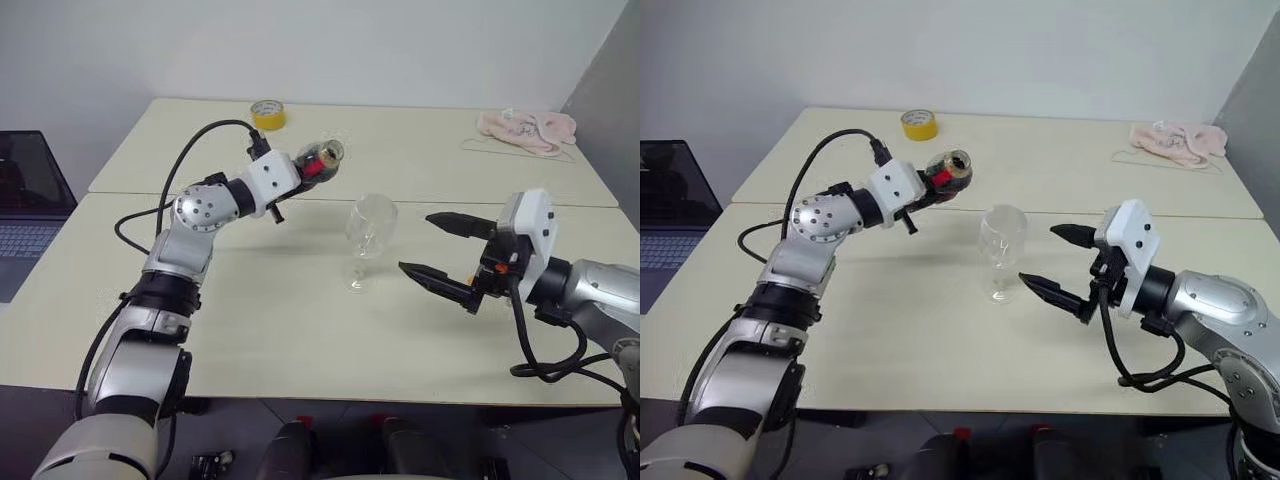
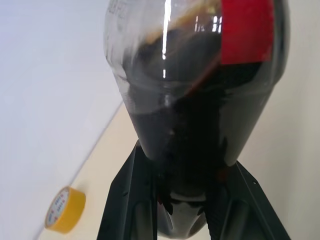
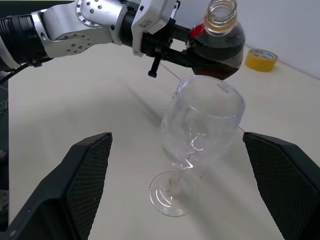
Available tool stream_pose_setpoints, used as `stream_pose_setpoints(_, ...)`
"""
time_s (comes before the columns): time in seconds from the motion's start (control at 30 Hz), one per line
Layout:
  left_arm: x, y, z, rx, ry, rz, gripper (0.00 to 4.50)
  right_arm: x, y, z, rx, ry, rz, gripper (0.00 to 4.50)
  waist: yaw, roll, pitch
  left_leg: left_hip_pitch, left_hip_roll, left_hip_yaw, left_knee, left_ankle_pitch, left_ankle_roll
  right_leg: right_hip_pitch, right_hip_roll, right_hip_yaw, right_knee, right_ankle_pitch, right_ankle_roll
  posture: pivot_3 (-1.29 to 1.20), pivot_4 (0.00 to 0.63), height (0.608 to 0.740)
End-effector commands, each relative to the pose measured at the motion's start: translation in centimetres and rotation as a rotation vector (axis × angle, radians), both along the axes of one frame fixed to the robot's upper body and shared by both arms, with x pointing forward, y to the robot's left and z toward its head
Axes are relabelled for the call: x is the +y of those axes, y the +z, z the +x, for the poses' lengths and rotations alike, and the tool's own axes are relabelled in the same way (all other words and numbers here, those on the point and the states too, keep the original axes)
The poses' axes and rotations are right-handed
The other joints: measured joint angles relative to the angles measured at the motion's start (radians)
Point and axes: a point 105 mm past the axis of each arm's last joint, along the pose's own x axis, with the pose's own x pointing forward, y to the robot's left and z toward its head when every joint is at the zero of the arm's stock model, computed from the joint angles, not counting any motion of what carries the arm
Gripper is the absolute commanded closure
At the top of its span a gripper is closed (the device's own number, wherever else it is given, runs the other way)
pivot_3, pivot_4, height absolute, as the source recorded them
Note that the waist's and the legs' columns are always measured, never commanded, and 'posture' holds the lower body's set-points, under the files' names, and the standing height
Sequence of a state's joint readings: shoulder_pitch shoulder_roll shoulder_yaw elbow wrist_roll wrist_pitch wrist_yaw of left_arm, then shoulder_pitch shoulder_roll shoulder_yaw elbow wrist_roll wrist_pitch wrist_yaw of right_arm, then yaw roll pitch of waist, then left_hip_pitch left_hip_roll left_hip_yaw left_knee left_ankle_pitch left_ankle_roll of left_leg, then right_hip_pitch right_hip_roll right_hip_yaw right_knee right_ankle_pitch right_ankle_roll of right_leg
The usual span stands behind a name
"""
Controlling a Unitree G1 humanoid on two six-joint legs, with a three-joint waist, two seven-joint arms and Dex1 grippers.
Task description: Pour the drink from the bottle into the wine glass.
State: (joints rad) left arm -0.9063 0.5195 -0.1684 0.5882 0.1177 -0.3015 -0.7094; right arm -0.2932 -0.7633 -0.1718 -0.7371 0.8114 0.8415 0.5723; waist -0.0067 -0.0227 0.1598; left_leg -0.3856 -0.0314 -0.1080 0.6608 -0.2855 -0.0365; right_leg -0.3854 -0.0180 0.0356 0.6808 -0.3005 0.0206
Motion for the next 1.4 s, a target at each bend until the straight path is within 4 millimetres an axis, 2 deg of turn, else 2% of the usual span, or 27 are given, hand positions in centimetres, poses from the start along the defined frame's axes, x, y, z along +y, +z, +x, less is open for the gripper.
stream_pose_setpoints(0.03, -1.2, 2.7, 0.1, -0.112, -0.047, 0.013, 3.71, 0.3, 0.6, 0.0, -0.027, 0.000, 0.000, 0.00, 0.000, 0.000, 0.000, 0.000, 0.000, 0.000, 0.000, 0.000, 0.000, -0.001, 0.000, 0.000, 0.000, 0.000, 0.000, 0.00, 0.150, 0.740)
stream_pose_setpoints(0.3, -2.9, 3.5, 0.4, -0.184, -0.108, 0.088, 3.71, 0.4, 0.4, 0.4, -0.034, -0.002, -0.005, 0.00, -0.002, 0.000, 0.000, -0.001, 0.000, 0.000, 0.000, 0.000, 0.000, -0.001, 0.000, 0.000, 0.001, 0.000, 0.000, 0.00, 0.150, 0.740)
stream_pose_setpoints(0.73, -4.2, 3.8, 0.3, -0.309, -0.162, 0.207, 3.71, 1.0, 0.2, 0.5, -0.050, -0.004, 0.014, 0.00, -0.003, 0.000, 0.000, -0.001, -0.001, 0.000, 0.000, 0.000, 0.000, -0.002, 0.000, 0.001, 0.001, 0.000, 0.000, 0.00, 0.150, 0.740)
stream_pose_setpoints(1.03, -4.5, 3.7, 0.1, -0.374, -0.181, 0.261, 3.71, 1.3, 0.6, 0.6, -0.058, -0.005, 0.022, 0.00, -0.004, 0.000, 0.000, -0.002, -0.001, 0.000, 0.001, 0.000, 0.000, -0.002, 0.000, 0.001, 0.001, 0.000, 0.001, 0.00, 0.150, 0.740)
stream_pose_setpoints(1.4, -3.4, 4.6, 0.3, -0.456, -0.144, 0.284, 3.71, 1.2, 0.9, 1.0, -0.070, -0.028, 0.032, 0.00, -0.015, 0.000, 0.000, -0.002, -0.001, 0.000, 0.001, 0.000, 0.000, -0.002, 0.000, 0.000, 0.001, 0.000, 0.001, 0.00, 0.150, 0.740)
